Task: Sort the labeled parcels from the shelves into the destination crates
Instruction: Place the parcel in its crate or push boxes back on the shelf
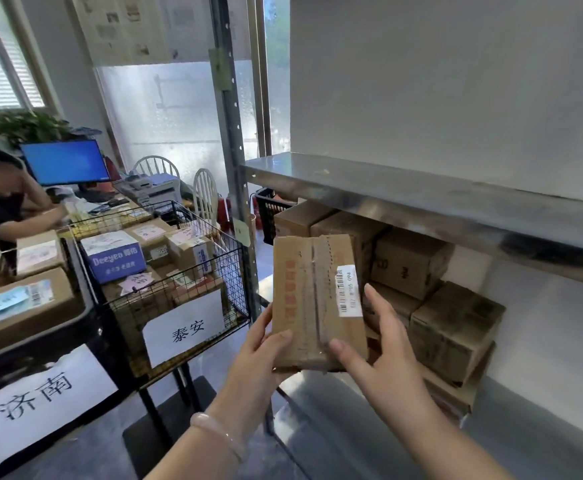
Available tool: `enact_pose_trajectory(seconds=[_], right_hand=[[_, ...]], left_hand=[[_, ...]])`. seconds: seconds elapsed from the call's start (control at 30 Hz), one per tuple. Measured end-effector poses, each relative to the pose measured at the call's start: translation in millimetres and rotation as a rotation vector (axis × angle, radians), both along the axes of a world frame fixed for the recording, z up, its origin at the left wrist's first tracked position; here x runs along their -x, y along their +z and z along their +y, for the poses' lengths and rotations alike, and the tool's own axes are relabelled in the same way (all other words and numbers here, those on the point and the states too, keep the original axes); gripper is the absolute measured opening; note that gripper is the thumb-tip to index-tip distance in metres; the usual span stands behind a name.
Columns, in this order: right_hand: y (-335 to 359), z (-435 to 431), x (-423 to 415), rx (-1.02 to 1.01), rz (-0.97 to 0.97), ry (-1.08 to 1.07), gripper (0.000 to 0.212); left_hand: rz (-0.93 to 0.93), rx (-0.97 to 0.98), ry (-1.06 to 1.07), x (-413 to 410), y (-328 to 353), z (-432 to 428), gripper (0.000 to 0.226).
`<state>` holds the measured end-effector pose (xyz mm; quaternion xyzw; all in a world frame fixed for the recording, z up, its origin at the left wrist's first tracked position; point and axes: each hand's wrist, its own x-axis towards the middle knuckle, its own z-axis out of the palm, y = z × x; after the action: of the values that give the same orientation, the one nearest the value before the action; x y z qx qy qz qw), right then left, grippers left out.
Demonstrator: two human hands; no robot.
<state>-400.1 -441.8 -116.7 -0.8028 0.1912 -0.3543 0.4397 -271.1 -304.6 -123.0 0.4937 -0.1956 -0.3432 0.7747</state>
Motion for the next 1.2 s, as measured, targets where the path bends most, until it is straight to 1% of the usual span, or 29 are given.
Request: enact_pose_trajectory(seconds=[0.03,0.1,0.2,0.23,0.3,0.37,0.43,0.53,0.6,0.77,0.87,0.97,1.03,1.1,1.2], right_hand=[[2.0,0.8,-2.3,-0.052,-0.019,0.01,0.081],[3.8,2.9,-8.1,-0.116,-0.018,0.054,0.084],[5.9,11.8,-19.9,-0.125,0.029,0.104,0.08],[6.0,14.0,-23.8,-0.107,0.04,0.097,0.074],[5.5,15.8,-31.1,-0.046,0.065,0.074,0.069],[4.3,16.8,-35.9,0.027,0.097,0.096,0.075],[4.9,21.3,-40.6,0.105,0.121,0.147,0.084],[9.0,34.1,-53.1,0.181,0.099,0.173,0.099],[12.5,42.2,-65.0,0.188,0.067,0.173,0.103],[13.9,60.5,-107.3,0.19,0.109,0.237,0.104],[12.1,80.6,-136.0,0.2,0.112,0.26,0.099],[12.0,98.1,-168.9,0.166,0.091,0.251,0.093],[13.8,104.0,-194.8,0.131,0.061,0.214,0.09],[18.2,109.4,-220.2,0.097,0.059,0.184,0.089],[20.5,119.2,-256.7,0.076,0.049,0.162,0.084]], left_hand=[[0.076,0.051,-0.015,-0.2,0.1,3.0,0.043],[0.203,0.128,-0.05,0.5,-2.7,7.2,0.044],[0.335,0.125,-0.032,1.1,-8.4,8.8,0.045],[0.343,0.099,-0.015,1.0,-9.1,8.7,0.044],[0.276,0.004,0.036,-4.2,-11.4,9.0,0.035],[0.188,-0.093,0.088,-11.8,-10.8,12.3,0.028],[0.154,-0.116,0.092,-18.6,-9.4,17.8,0.029],[0.216,-0.042,0.097,-29.2,-8.4,27.8,0.035],[0.269,0.031,0.112,-39.8,-10.3,34.2,0.043],[0.292,0.12,0.125,-78.2,-19.6,57.3,0.047],[0.26,0.103,0.132,-112.2,-20.9,78.1,0.049],[0.153,-0.014,0.165,-148.3,-11.2,97.9,0.057],[0.007,-0.145,0.203,-170.8,-2.0,110.5,0.067],[-0.205,-0.334,0.28,-194.5,6.2,124.8,0.076],[-0.588,-0.558,0.401,-232.6,14.5,152.6,0.076]])
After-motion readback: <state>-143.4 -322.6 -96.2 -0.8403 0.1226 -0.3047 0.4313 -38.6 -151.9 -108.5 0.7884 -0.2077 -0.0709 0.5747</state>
